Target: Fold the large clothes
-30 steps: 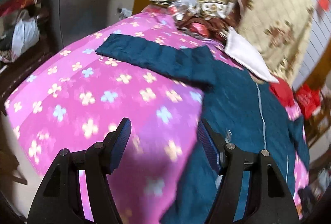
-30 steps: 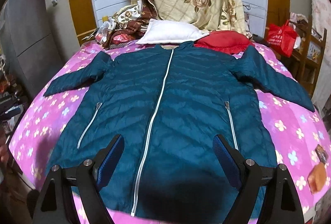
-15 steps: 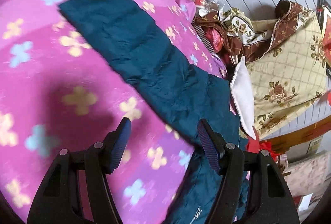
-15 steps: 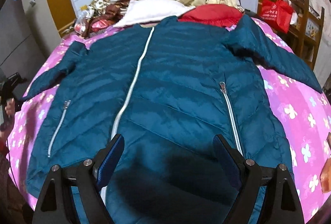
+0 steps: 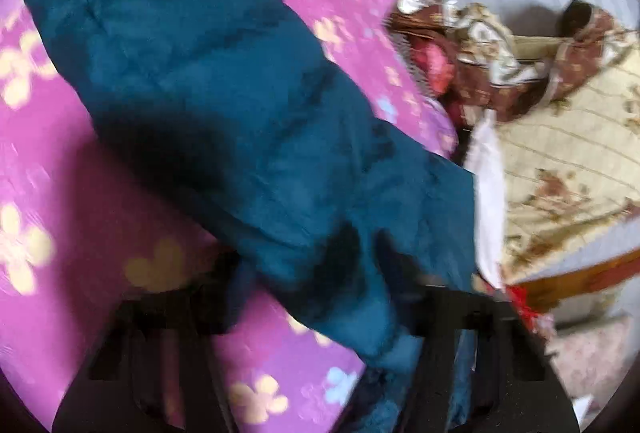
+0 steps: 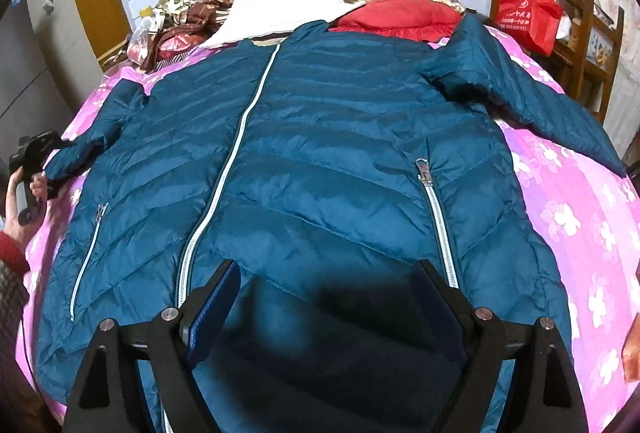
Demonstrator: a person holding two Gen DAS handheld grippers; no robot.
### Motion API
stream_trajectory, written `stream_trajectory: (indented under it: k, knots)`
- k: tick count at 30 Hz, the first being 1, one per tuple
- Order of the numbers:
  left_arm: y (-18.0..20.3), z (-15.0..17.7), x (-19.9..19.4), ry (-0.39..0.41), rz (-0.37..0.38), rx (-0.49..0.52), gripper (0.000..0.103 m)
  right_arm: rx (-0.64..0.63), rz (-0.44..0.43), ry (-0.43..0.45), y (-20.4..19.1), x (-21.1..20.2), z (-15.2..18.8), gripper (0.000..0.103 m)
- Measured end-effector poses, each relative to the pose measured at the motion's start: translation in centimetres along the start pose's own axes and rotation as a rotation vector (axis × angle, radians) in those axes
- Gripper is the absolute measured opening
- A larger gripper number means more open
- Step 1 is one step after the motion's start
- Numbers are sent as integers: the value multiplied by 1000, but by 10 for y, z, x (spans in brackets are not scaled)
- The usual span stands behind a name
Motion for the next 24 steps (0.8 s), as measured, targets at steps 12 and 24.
stream_trajectory:
  k: [12, 24]
  knots:
    - [236, 86, -89, 153, 15, 644, 7, 53, 12, 101, 49, -42, 7, 85]
    - [263, 395, 25, -242, -109, 1145, 18, 291, 46, 150, 156, -99, 30, 85]
Point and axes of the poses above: each gripper's, at about its wrist camera, not at the fingertips, and x roughly the way its jaws point, y to its right, z to its underside, the point moved 5 cm from there along x, roughly the way its jaws point, and after that the axes turned 6 degrees about z, right-handed, at the moved point
